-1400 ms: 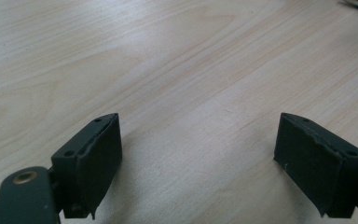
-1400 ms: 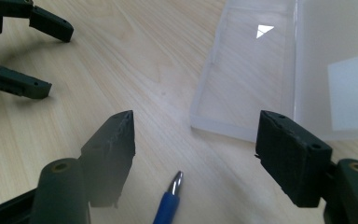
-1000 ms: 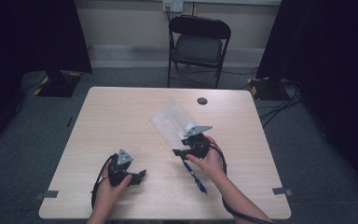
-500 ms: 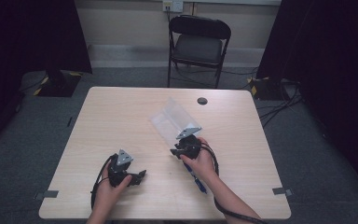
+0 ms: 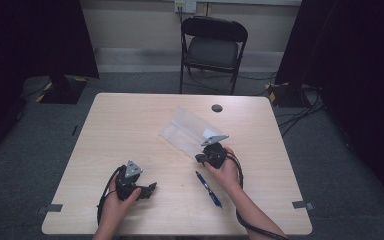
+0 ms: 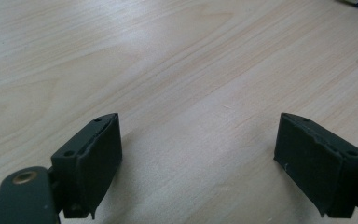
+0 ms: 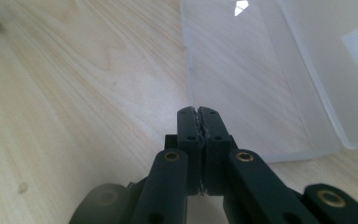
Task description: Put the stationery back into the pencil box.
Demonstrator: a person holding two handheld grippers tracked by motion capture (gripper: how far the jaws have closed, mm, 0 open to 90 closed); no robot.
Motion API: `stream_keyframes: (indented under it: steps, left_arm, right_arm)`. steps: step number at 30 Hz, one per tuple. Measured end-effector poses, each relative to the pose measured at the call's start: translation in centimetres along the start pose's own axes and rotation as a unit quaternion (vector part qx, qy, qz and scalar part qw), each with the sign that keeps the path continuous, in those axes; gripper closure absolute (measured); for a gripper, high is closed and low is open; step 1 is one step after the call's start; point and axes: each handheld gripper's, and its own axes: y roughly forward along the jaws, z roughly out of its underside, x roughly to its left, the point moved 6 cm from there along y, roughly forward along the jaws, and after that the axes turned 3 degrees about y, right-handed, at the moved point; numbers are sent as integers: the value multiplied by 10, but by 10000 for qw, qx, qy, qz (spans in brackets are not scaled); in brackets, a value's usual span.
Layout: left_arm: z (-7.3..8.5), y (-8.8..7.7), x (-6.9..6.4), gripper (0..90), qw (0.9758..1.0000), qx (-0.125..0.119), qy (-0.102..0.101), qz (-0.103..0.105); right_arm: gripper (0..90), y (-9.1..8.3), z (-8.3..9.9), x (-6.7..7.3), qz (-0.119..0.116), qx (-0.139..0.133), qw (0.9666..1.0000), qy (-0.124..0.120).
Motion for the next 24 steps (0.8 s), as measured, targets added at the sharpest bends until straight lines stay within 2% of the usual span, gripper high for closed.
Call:
stream_keyframes:
  steps: [4, 7, 9, 13, 15, 19, 24]
  left_arm:
    - [0, 0, 0, 146, 10000, 0, 0, 0]
    - [0, 0, 0, 146, 10000, 10, 17, 2]
    - [0, 0, 0, 146, 10000, -1, 8, -2]
    - [0, 0, 0, 145, 10000, -2, 1, 3]
    - [0, 0, 0, 146, 10000, -2, 1, 4]
    - [0, 0, 0, 146, 10000, 8, 15, 4]
    - [0, 0, 0, 145, 10000, 9, 14, 4]
  right_arm:
    - [845, -1, 3, 2, -243, -114, 9996, 22]
    - [741, 2, 5, 6, -254, -61, 9996, -92]
    - [743, 4, 5, 9, -274, -38, 9995, -139]
    - [875, 6, 7, 7, 8, 82, 9997, -230]
    - [883, 4, 8, 4, 83, 79, 9999, -108]
    - [891, -4, 15, -3, 291, 90, 9995, -23]
    - [891, -20, 28, -15, 378, 82, 9992, 137]
